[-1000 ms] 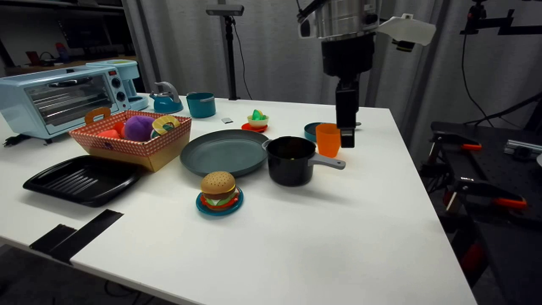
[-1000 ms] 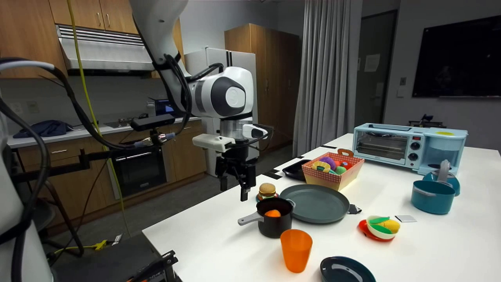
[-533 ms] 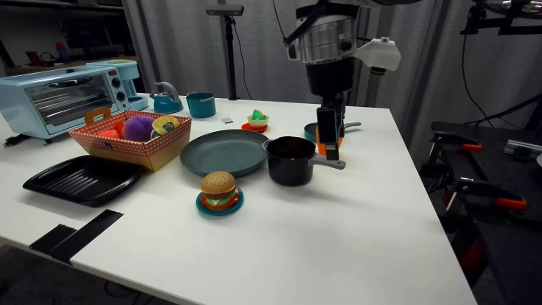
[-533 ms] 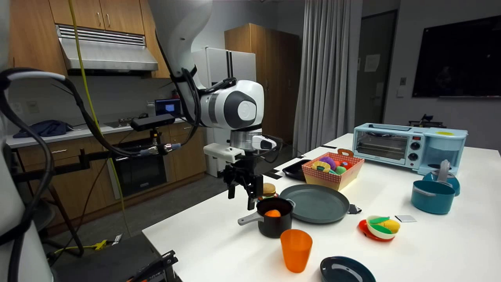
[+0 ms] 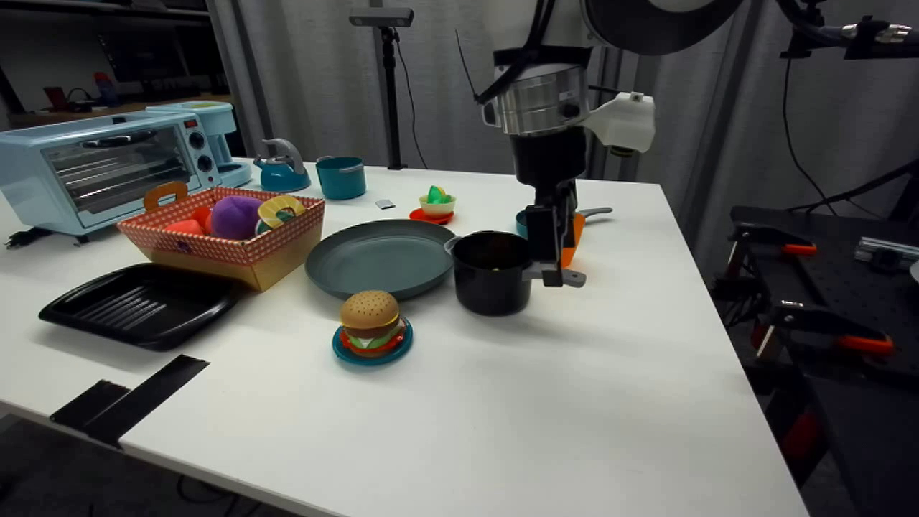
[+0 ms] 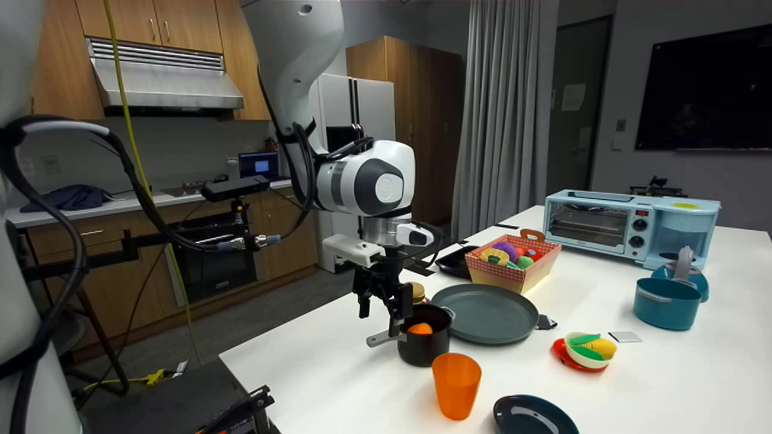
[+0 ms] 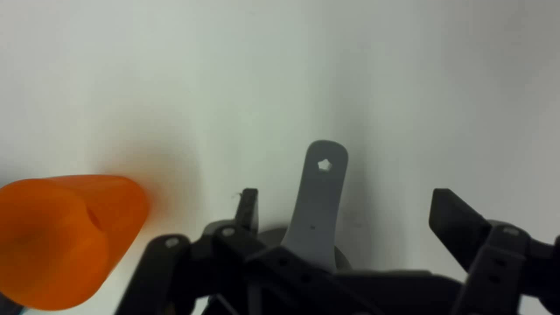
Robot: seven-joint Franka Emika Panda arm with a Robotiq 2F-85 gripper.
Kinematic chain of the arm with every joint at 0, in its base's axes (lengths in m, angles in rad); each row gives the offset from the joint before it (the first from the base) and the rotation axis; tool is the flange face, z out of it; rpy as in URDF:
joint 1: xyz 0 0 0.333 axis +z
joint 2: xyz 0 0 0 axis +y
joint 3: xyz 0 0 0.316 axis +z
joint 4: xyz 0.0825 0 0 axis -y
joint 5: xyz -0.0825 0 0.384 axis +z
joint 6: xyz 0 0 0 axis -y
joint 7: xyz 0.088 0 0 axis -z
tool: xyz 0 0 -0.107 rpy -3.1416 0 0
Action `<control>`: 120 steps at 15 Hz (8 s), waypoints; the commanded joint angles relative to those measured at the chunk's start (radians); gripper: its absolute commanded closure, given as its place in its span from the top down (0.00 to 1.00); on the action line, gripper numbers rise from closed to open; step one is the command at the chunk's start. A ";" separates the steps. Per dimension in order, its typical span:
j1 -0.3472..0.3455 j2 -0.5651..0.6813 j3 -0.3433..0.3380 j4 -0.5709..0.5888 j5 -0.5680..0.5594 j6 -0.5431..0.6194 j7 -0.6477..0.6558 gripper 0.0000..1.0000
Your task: Pour the contents from the black pot onto the gray plate
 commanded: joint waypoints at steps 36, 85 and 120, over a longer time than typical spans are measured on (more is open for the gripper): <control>0.031 -0.122 -0.037 -0.069 0.047 0.041 0.094 0.07; 0.132 0.165 -0.197 0.479 -0.871 -0.620 0.414 0.07; 0.084 0.235 -0.022 0.418 -1.918 -0.884 0.703 0.07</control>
